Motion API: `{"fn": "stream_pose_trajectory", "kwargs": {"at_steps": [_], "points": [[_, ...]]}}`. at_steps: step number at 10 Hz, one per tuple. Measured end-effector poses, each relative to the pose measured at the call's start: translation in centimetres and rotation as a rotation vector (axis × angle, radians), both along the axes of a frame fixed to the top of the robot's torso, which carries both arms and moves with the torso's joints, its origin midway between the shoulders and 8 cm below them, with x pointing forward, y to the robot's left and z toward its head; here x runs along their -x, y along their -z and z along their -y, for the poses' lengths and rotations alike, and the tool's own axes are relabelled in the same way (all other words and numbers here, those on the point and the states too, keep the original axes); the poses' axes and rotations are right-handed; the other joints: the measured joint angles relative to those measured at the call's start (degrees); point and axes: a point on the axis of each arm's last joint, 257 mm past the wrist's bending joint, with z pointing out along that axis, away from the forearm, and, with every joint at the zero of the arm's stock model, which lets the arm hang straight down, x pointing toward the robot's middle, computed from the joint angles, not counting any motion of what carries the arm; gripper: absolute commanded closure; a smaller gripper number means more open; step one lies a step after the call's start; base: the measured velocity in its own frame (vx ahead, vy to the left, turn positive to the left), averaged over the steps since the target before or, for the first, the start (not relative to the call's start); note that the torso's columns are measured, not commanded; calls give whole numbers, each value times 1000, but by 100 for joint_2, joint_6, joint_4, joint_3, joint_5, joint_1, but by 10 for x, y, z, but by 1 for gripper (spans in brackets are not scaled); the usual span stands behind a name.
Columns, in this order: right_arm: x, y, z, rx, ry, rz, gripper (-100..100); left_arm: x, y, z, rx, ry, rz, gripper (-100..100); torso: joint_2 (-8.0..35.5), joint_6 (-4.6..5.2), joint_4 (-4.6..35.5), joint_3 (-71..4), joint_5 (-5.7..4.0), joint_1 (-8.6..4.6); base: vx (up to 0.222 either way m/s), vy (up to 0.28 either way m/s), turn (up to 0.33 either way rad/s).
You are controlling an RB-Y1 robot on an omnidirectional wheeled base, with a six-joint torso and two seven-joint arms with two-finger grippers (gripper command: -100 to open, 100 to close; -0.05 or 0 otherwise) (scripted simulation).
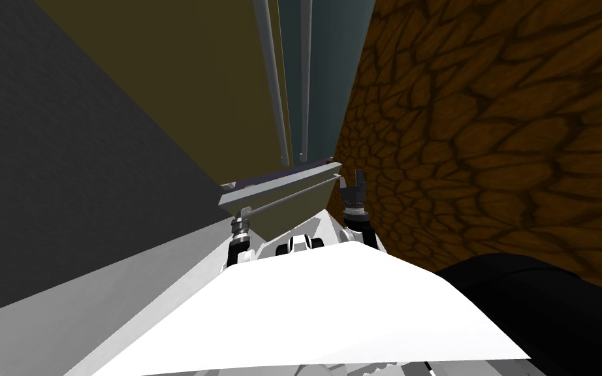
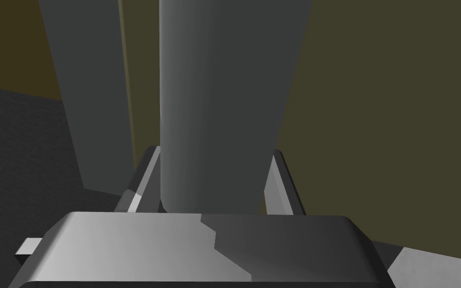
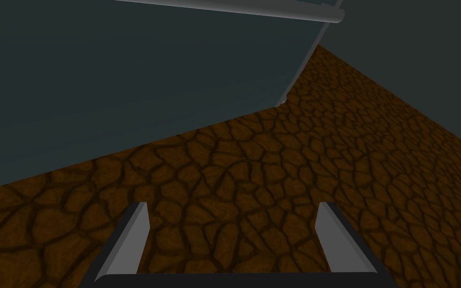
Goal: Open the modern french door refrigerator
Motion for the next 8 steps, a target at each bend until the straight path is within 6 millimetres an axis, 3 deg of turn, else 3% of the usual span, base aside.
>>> {"fn": "stream_pose_trajectory", "kwargs": {"at_steps": [2, 8], "points": [[0, 0, 0, 0, 0, 0, 0, 3, 4, 0, 4, -1, -10, 100, -40, 6, 5, -27, -10, 17, -98, -36, 57], [0, 0, 0, 0, 0, 0, 0, 21, 3, 32, 3, 51, -11, 100, -38, 6, 3, -25, -8, 15, -116, -44, 90]]}}
